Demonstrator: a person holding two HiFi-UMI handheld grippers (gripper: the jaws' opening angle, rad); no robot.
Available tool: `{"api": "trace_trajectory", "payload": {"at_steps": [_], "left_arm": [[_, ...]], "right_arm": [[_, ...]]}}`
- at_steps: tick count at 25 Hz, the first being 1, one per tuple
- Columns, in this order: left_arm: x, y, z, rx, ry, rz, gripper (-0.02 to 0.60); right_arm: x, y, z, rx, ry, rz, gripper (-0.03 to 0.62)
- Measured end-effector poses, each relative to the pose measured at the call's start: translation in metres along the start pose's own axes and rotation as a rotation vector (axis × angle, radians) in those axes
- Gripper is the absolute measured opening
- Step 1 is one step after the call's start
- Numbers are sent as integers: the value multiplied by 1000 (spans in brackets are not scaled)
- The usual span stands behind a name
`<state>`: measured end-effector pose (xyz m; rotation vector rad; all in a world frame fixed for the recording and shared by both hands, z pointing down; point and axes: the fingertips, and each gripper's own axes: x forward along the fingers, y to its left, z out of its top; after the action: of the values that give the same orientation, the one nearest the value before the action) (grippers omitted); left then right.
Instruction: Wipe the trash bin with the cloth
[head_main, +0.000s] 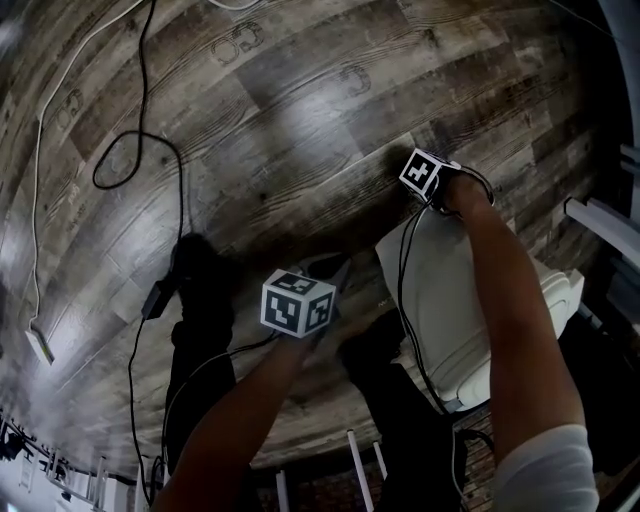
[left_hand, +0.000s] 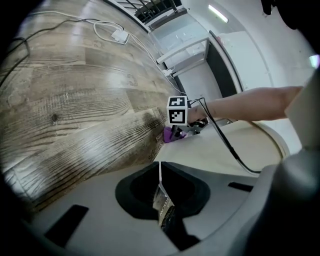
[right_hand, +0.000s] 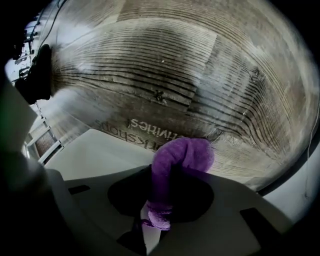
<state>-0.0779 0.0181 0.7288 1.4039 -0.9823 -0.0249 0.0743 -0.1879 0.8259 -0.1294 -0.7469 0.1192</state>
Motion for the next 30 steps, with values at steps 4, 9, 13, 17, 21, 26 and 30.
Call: {"api": "trace_trajectory", "payload": {"at_steps": [4, 9, 13, 17, 21, 26, 30], "left_arm": [[0, -2, 1, -7, -7, -3, 3], [-3, -5, 0, -7, -6, -6, 3], [-5, -4, -1, -2, -4, -6, 3], [-9, 0, 0, -2, -9, -1, 3], [-15, 5, 0, -4, -6, 5, 3], [-24, 13, 2, -9, -8, 16, 3], [-28, 18, -1, -16, -7, 18, 3]], "right_arm": [[-2, 8, 2, -14, 2, 4, 97], [-8, 30, 12, -43, 1, 31, 97], [-10, 48, 21, -68, 6, 49, 97], [-6, 60, 32, -128, 7, 25, 97], [-11, 76, 35, -161, 29, 19, 97], [-7, 105, 46, -167, 18, 73, 97], [-12, 121, 52, -199, 17, 66, 97]]}}
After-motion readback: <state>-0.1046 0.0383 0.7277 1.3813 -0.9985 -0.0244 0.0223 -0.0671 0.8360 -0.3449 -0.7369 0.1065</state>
